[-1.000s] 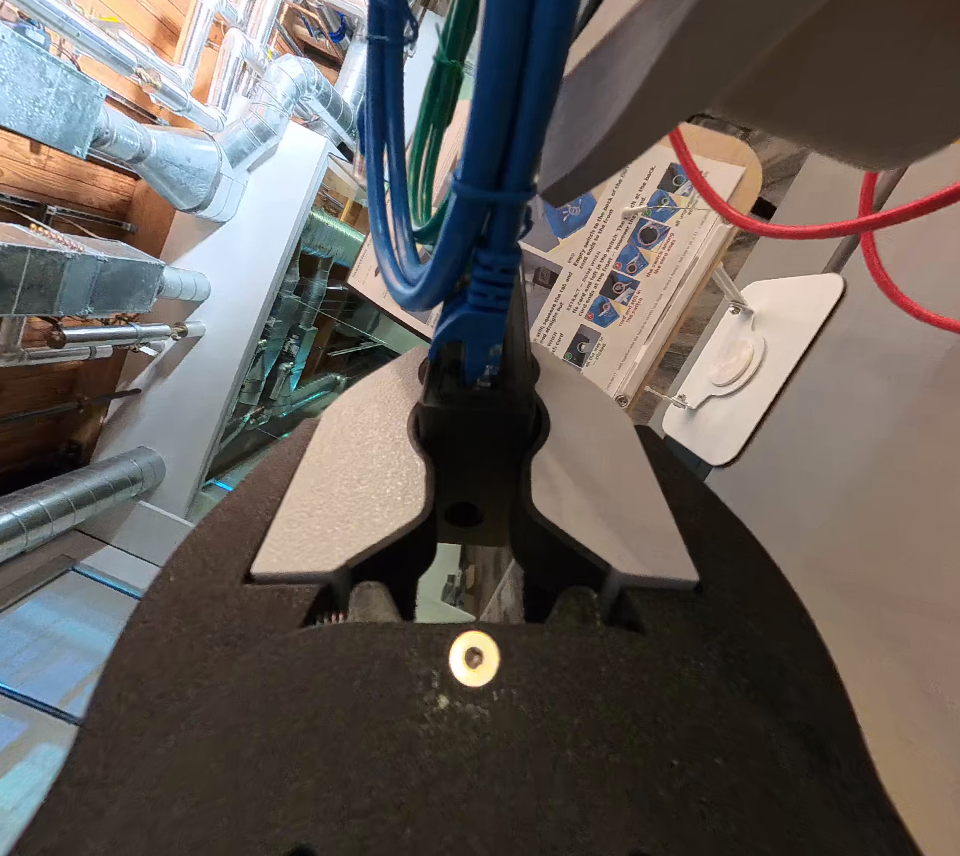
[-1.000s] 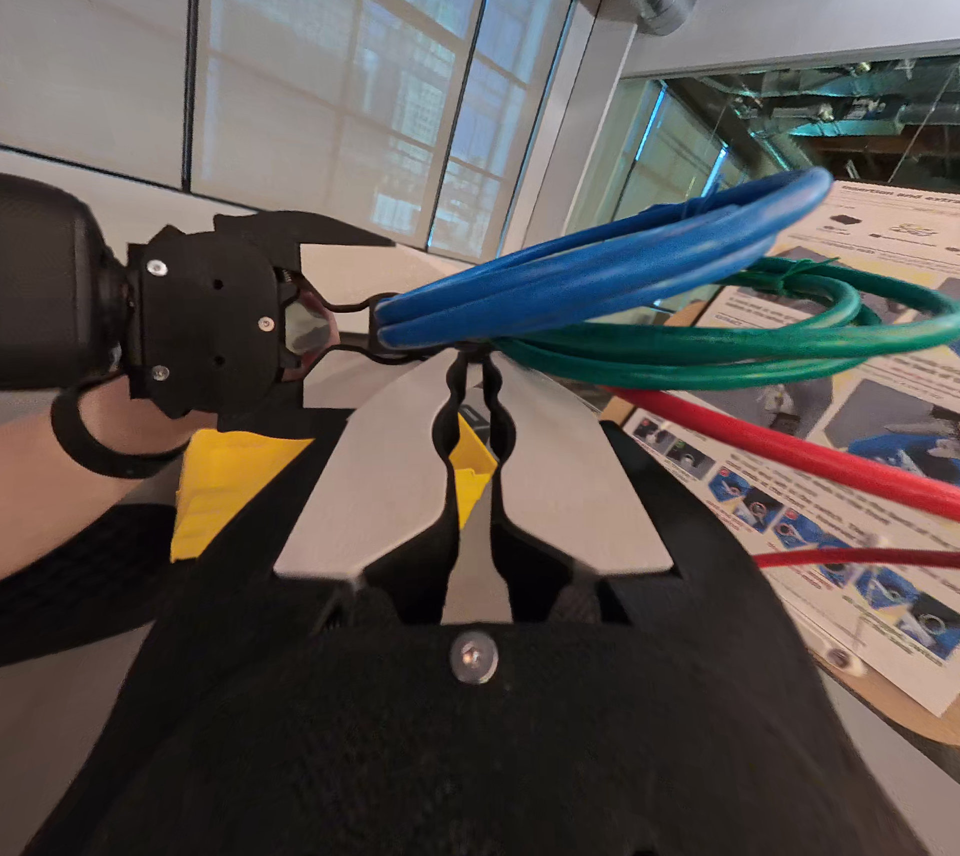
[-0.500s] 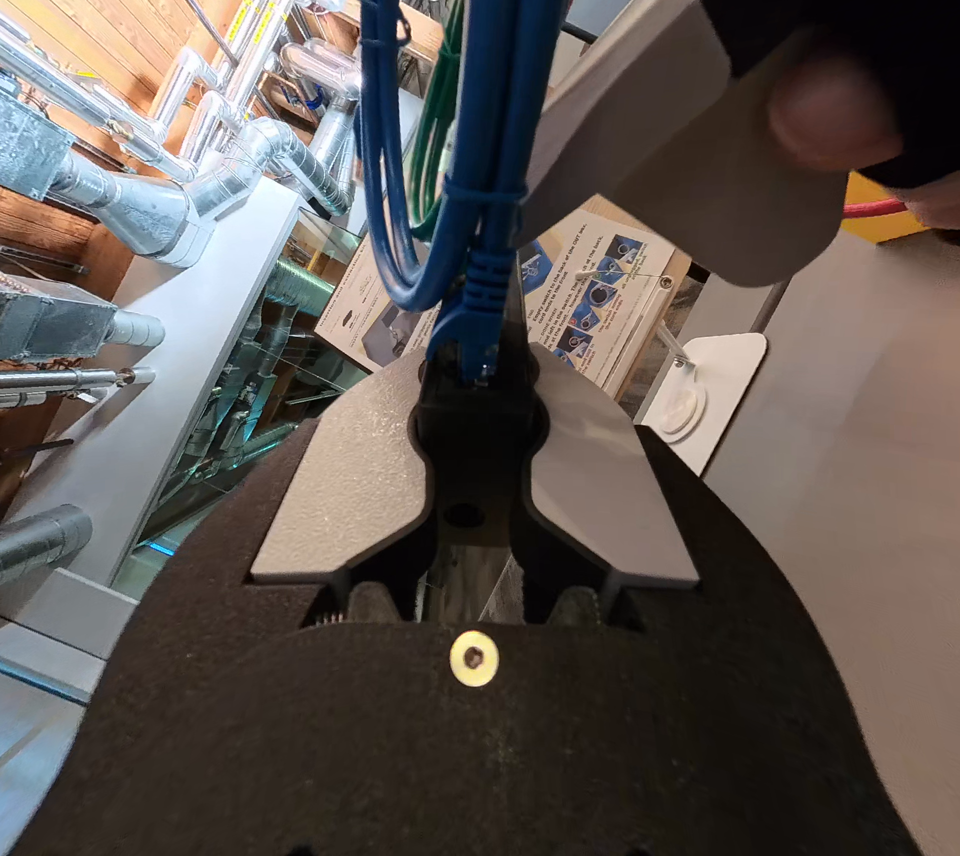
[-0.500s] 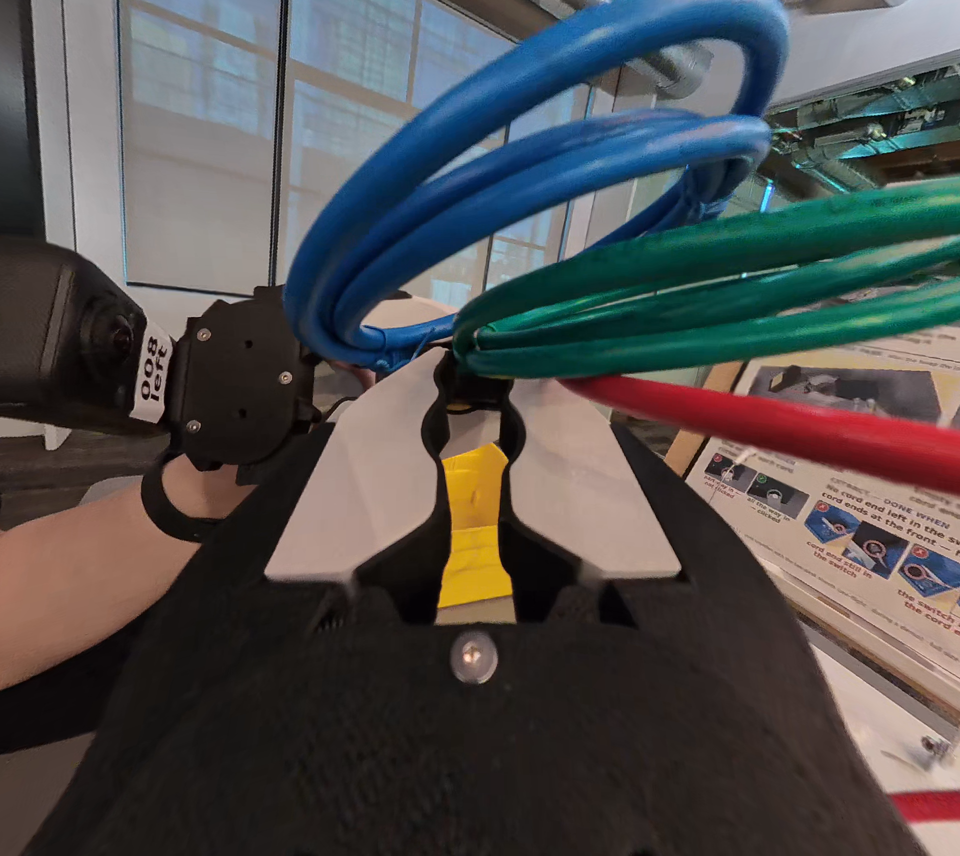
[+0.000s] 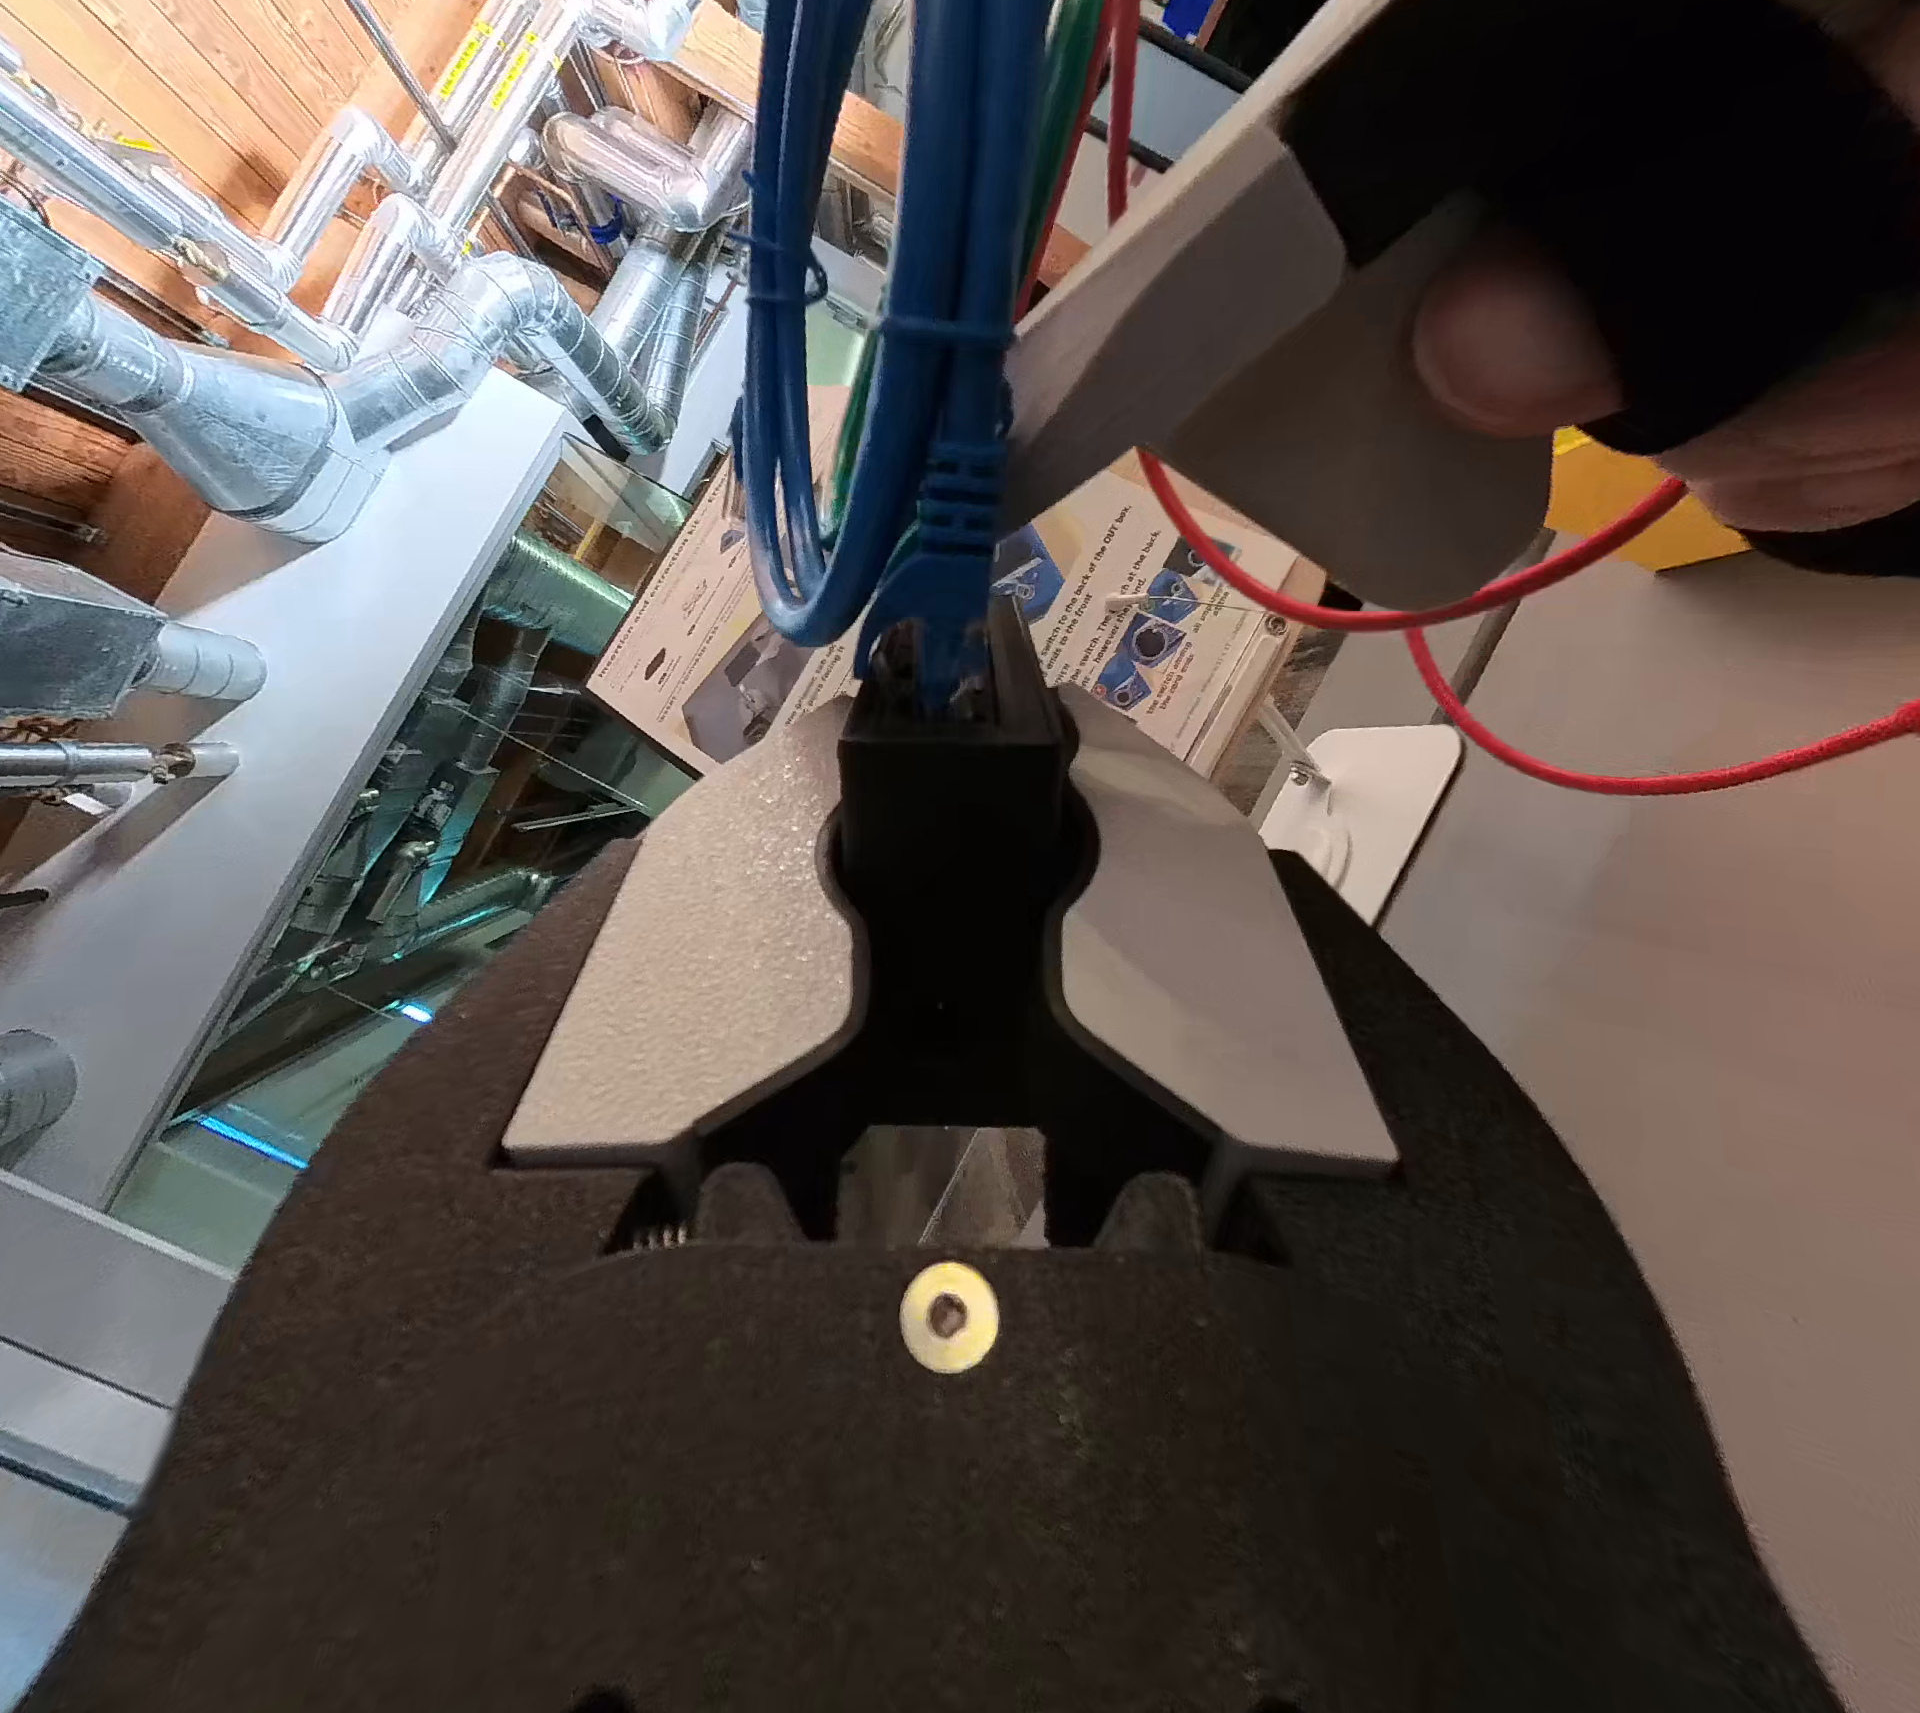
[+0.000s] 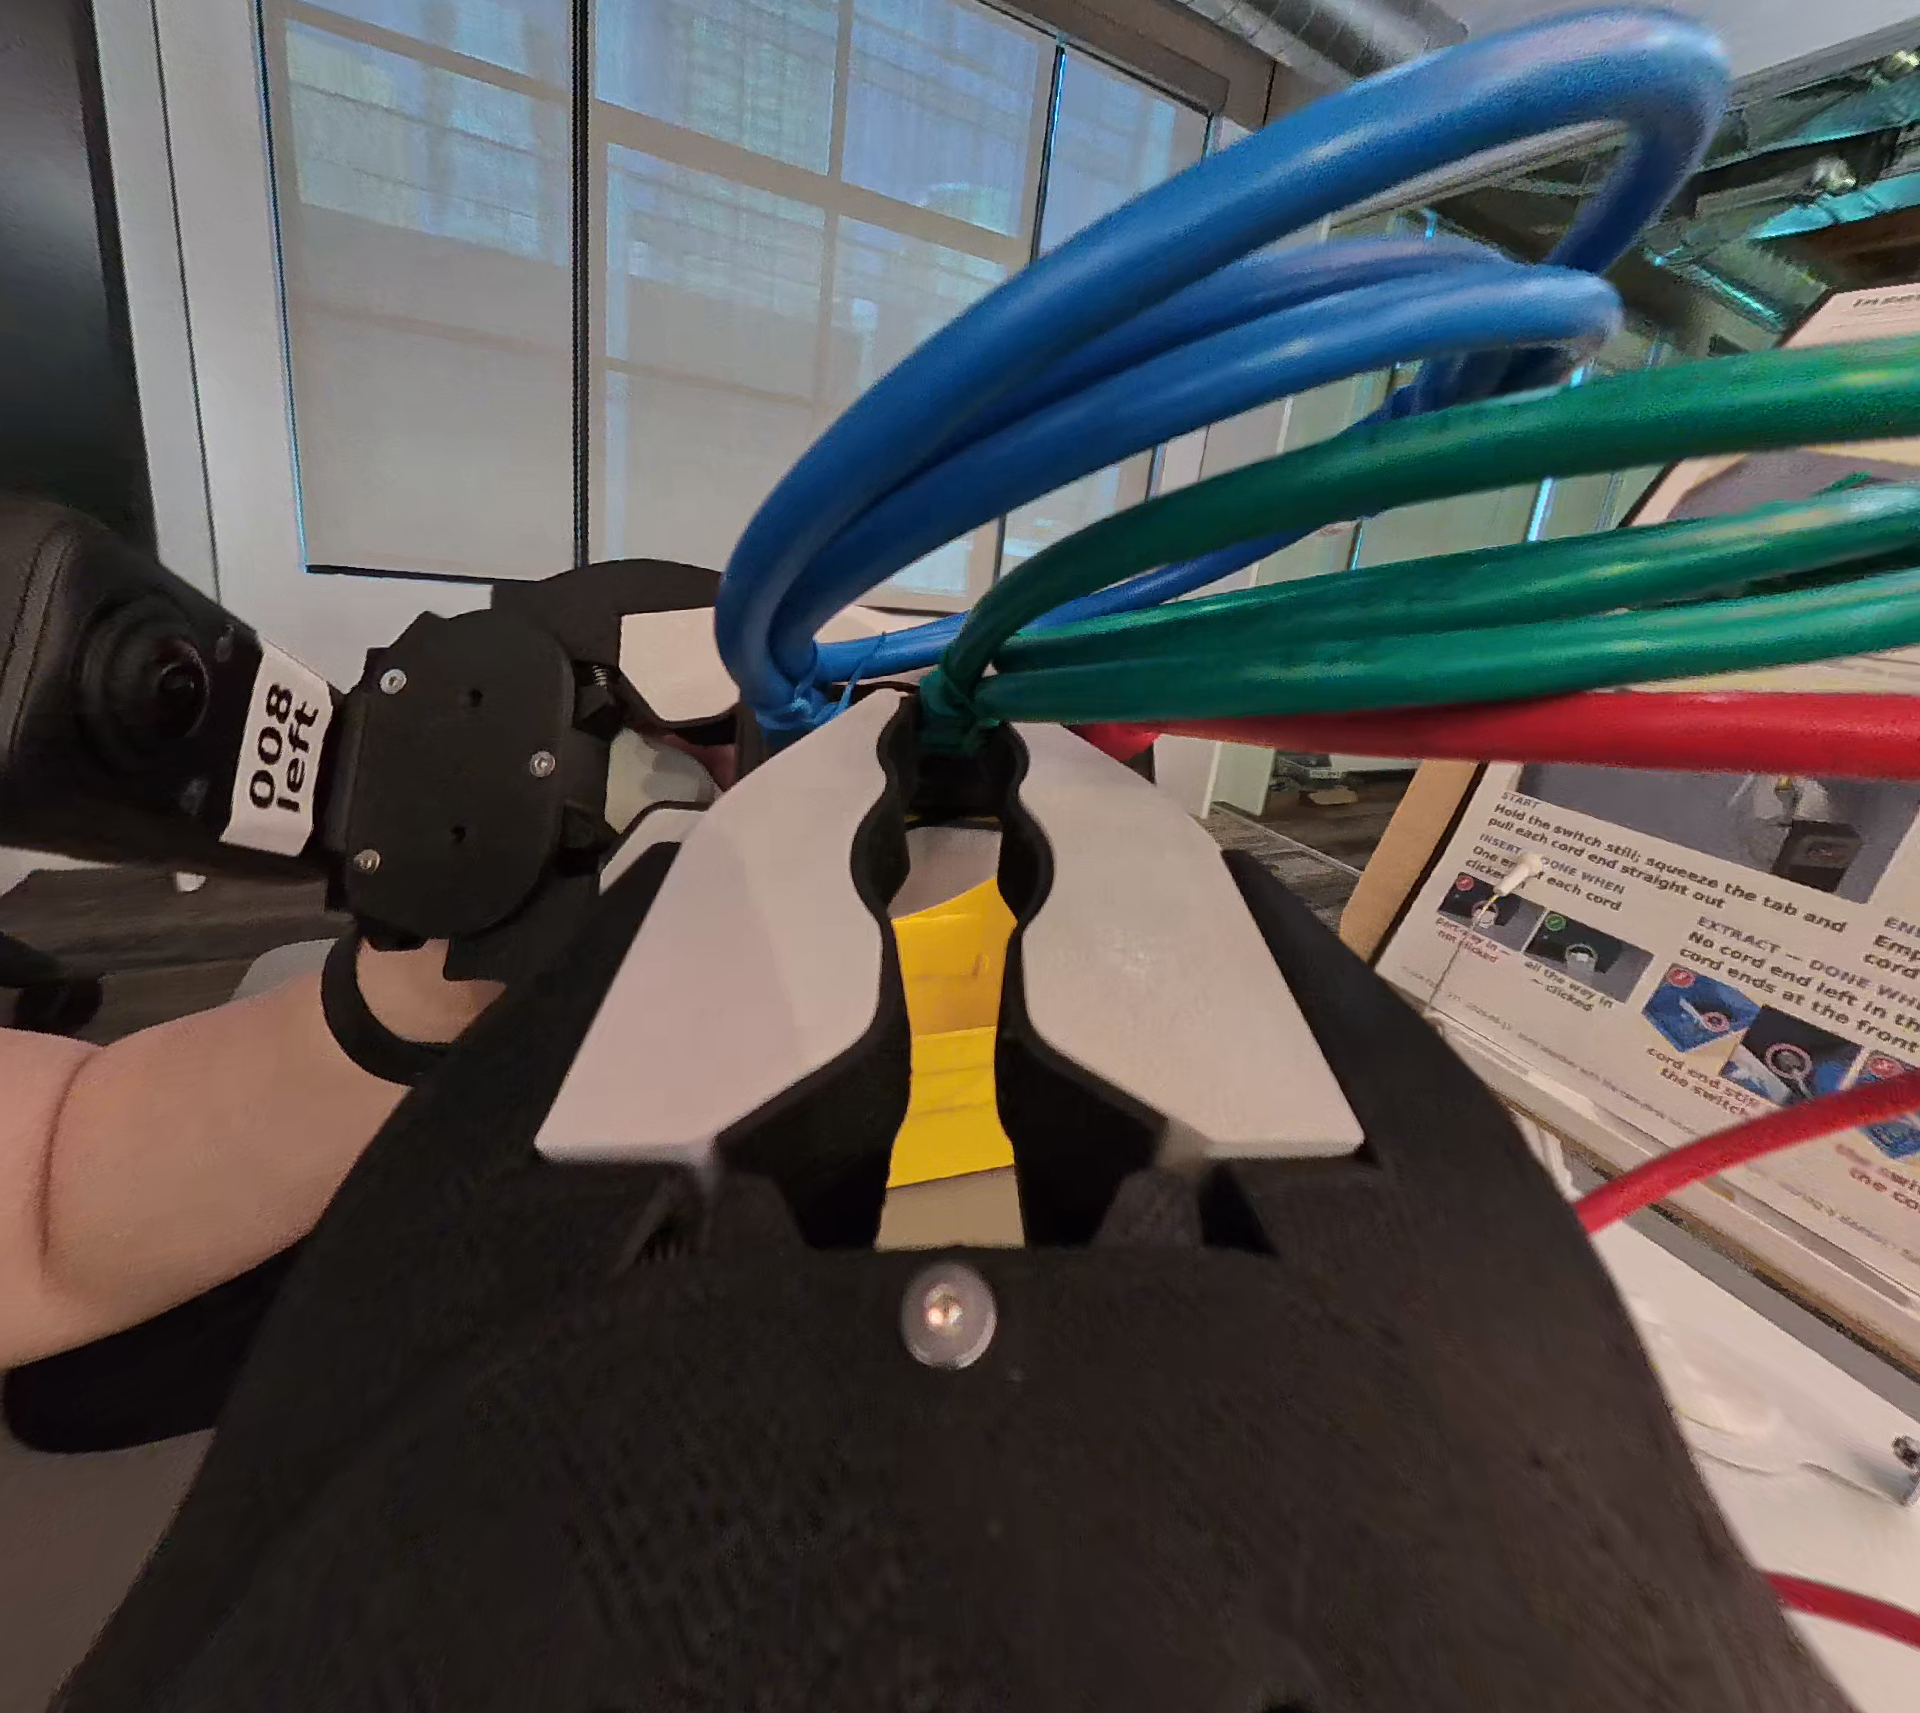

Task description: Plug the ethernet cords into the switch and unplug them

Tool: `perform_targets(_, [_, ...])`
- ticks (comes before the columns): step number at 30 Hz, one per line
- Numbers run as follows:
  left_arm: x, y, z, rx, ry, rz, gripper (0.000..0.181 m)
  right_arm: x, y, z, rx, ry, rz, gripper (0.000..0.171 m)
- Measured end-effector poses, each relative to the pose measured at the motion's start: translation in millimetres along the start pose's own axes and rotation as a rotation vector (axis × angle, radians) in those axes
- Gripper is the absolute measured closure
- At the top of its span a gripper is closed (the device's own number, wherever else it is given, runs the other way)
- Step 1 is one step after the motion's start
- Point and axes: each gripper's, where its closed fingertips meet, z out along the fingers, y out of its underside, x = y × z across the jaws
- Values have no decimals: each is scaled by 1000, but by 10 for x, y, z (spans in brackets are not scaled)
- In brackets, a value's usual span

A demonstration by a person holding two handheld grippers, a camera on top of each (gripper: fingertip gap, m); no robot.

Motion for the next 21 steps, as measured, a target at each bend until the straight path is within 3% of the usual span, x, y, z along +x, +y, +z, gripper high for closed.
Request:
perform_targets(7, [-51, 71, 25, -19, -15, 7, 152, 0, 19, 36, -33, 27, -54, 158])
perform_targets(15, [-321, 152, -43, 34, 14, -283, 151, 63, -237, -104, 27, 85, -135, 164])
perform_targets(18, [-328, 106, -63, 55, 29, -309, 151, 128, -210, -83, 19, 118, -100, 151])
perform_targets(21, [-244, 21, -63, 74, 50, -278, 152, 173, -139, -48, -12, 152, -82, 149])
